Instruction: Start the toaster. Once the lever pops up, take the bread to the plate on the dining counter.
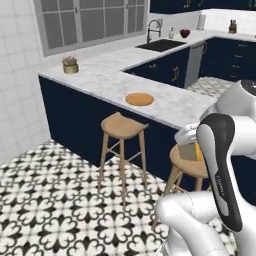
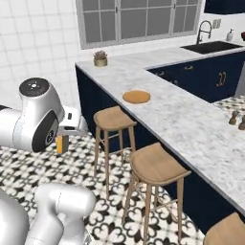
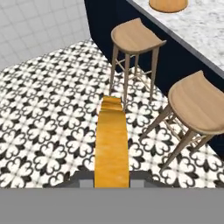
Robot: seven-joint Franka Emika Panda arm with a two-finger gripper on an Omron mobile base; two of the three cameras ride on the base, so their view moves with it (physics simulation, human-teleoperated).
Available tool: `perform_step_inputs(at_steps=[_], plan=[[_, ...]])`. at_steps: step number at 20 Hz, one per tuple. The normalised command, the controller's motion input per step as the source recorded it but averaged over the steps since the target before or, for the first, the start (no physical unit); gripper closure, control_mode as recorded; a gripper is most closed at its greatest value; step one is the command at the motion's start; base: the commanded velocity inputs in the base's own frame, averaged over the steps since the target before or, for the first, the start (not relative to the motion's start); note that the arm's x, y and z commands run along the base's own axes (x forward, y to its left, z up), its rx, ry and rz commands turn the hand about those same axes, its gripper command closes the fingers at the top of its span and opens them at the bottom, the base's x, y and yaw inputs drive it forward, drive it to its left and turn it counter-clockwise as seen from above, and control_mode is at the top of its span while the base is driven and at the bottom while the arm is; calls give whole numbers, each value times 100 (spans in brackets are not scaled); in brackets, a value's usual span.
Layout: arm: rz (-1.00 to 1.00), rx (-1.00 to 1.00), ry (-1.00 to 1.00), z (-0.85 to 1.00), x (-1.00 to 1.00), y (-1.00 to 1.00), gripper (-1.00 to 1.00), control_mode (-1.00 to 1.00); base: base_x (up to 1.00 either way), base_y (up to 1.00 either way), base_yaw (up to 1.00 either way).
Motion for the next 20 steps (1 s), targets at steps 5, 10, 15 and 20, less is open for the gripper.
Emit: perform_step_inputs(at_steps=[5, 10, 15, 20], plan=[[0, 0, 0, 0, 0, 0, 100, 100, 99, 67, -54], [0, 0, 0, 0, 0, 0, 100, 100, 100, 79, -51], [0, 0, 0, 0, 0, 0, 100, 100, 100, 85, -50], [0, 0, 0, 0, 0, 0, 100, 100, 98, 86, -51]])
